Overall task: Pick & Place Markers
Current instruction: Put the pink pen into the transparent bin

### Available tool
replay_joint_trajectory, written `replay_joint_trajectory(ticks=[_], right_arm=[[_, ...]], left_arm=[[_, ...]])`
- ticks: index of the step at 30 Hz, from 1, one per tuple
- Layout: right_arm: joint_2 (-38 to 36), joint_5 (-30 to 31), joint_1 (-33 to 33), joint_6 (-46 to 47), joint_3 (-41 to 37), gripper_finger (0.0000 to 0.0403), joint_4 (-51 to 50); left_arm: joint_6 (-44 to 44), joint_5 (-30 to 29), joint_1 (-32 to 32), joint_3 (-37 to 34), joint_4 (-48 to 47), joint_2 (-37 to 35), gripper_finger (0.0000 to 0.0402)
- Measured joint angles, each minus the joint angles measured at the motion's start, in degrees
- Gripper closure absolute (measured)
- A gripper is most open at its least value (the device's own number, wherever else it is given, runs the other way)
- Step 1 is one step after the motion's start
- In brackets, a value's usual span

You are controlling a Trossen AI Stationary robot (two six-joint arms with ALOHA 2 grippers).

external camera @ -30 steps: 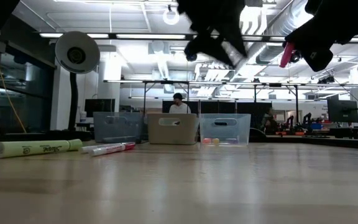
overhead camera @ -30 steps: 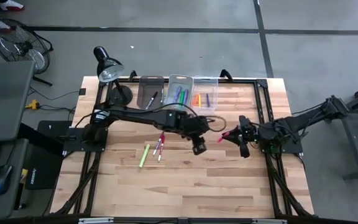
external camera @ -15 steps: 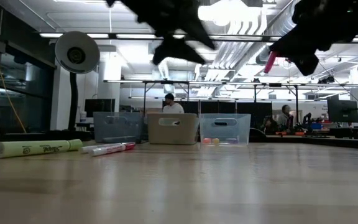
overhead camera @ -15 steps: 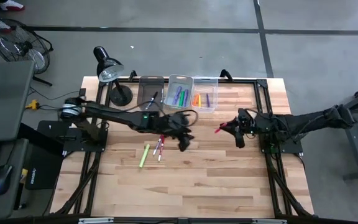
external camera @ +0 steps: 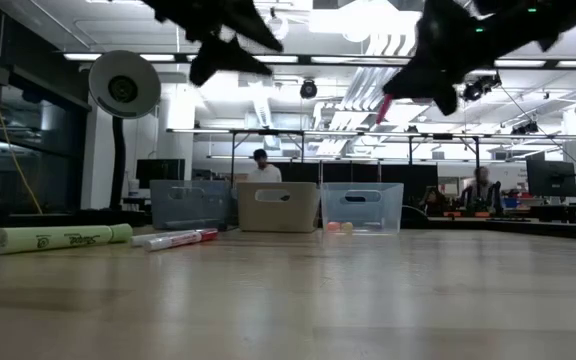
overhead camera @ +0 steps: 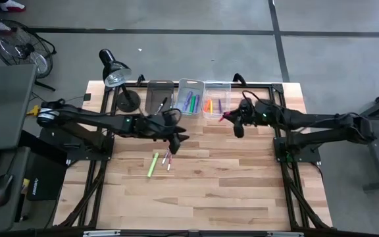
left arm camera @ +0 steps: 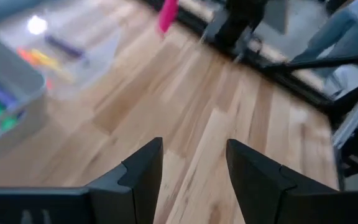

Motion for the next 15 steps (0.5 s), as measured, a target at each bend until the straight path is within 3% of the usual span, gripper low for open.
replay_joint_trajectory(ticks=[9,15], right_arm=[[15.7,-1.6,-8.0,-0.6,13.4,0.0360,-4.0],[25.9,0.4,-12.6,4.5,24.1,0.0359,-14.9]], left_arm=[[6.6,-0.5,0.0,-0.6,0.2,-8.4,0.0227],[9.2,-0.3,0.0,-0.6,-1.2,-12.4,0.0227]])
